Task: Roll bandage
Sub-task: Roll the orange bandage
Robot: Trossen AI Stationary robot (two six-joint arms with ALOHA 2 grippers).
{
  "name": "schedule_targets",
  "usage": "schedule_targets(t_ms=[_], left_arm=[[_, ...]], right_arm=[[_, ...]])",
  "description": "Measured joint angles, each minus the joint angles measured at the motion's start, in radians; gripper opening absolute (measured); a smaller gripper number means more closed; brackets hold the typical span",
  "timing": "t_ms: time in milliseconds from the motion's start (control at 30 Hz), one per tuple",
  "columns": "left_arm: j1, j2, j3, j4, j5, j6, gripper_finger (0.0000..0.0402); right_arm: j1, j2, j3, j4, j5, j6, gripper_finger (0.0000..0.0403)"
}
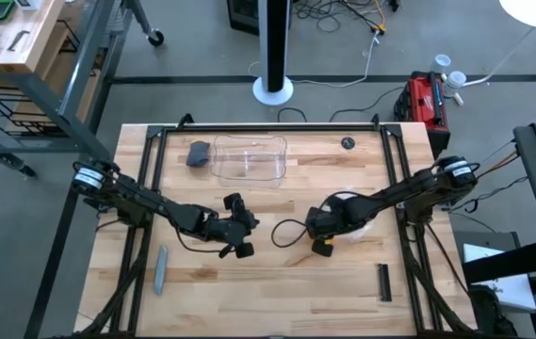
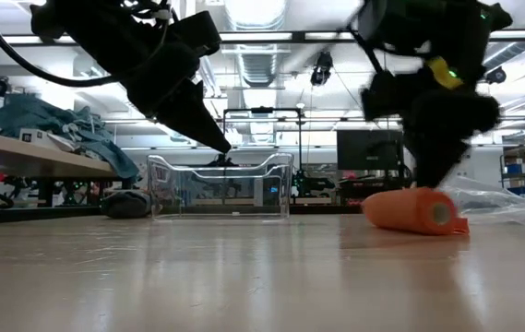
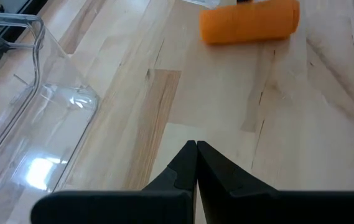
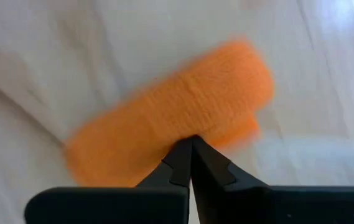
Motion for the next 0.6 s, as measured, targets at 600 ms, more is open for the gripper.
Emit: schedule_targets(t_ms=[600], left_arm=[[0.0,0.0,-0.001,0.0,0.0,0.0,0.0]], right_arm=[[0.0,-0.19,0.002,-0.115,0.073,0.005,0.0]])
